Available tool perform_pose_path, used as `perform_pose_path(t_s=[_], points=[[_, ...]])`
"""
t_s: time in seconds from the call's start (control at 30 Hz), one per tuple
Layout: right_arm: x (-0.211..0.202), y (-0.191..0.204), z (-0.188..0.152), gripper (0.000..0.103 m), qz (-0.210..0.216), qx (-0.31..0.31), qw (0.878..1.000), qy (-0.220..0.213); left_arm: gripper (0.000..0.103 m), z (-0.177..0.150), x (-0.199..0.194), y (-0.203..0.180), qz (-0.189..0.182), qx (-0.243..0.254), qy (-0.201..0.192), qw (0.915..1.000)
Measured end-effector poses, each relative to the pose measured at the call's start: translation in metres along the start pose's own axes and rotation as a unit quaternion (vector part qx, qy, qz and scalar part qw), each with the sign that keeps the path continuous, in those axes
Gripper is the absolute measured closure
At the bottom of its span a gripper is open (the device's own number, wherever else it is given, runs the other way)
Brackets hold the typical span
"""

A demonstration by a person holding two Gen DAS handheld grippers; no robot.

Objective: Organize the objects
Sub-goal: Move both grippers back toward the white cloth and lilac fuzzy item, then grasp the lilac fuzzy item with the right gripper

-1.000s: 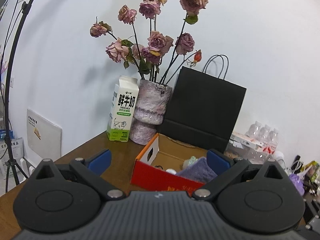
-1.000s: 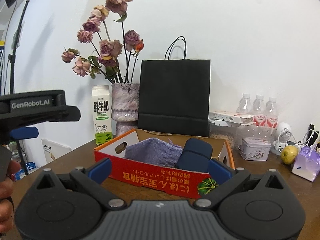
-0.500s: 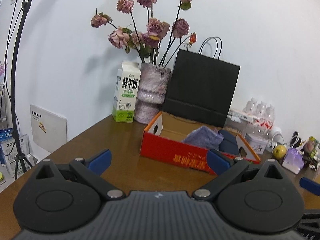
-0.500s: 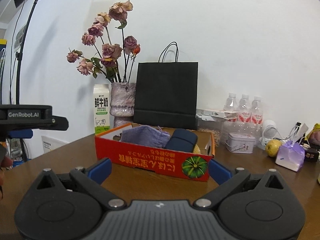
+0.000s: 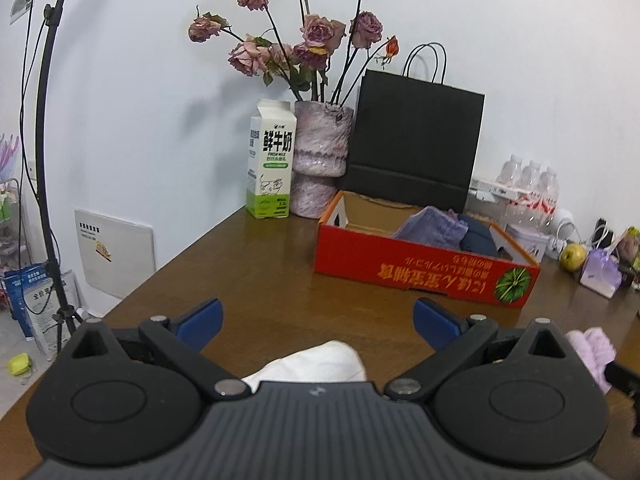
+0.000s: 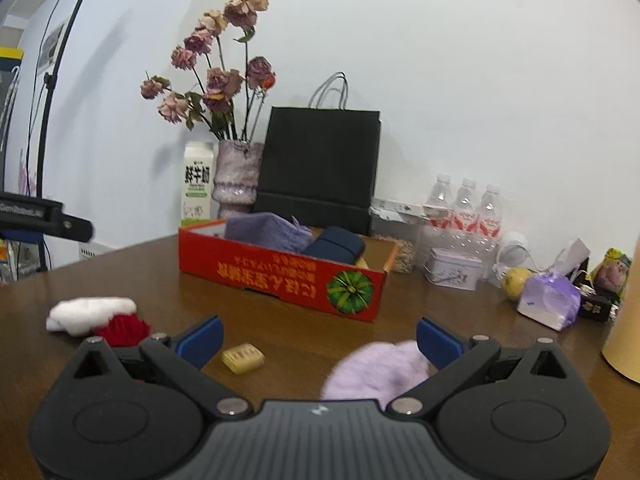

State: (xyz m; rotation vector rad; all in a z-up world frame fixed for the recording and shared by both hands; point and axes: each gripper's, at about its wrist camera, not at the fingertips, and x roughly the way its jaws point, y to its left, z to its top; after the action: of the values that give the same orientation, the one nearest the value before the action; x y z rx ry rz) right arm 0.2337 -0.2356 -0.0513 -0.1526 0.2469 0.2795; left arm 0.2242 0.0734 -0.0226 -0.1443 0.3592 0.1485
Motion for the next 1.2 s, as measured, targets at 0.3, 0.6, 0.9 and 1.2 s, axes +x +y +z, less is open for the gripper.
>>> perform_pose_path(t_s=[0.3, 0.6, 0.9, 1.2], points=[[0.005, -0.027, -0.011, 0.0, -0.001, 0.006, 0.999, 0.042, 0.0, -0.015, 0.002, 0.016, -0.002, 0.006, 0.015, 0.9999], [0.053, -0.034, -0.01, 0.001, 0.007, 0.038, 0.991, 0.13, 0.0, -0.024, 0.003, 0.016, -0.009, 0.004, 0.001, 0.9999], [0.092, -0.043, -0.01, 0.026, 0.002, 0.101, 0.98, 0.173, 0.0, -0.025, 0.007, 0.019, -0.01, -0.005, 0.006, 0.9999], [0.077, -0.041, -0.007, 0.059, -0.003, 0.09, 0.989, 0.12, 0.0, -0.027, 0.009, 0.023, -0.006, -0.015, 0.012, 0.9998]])
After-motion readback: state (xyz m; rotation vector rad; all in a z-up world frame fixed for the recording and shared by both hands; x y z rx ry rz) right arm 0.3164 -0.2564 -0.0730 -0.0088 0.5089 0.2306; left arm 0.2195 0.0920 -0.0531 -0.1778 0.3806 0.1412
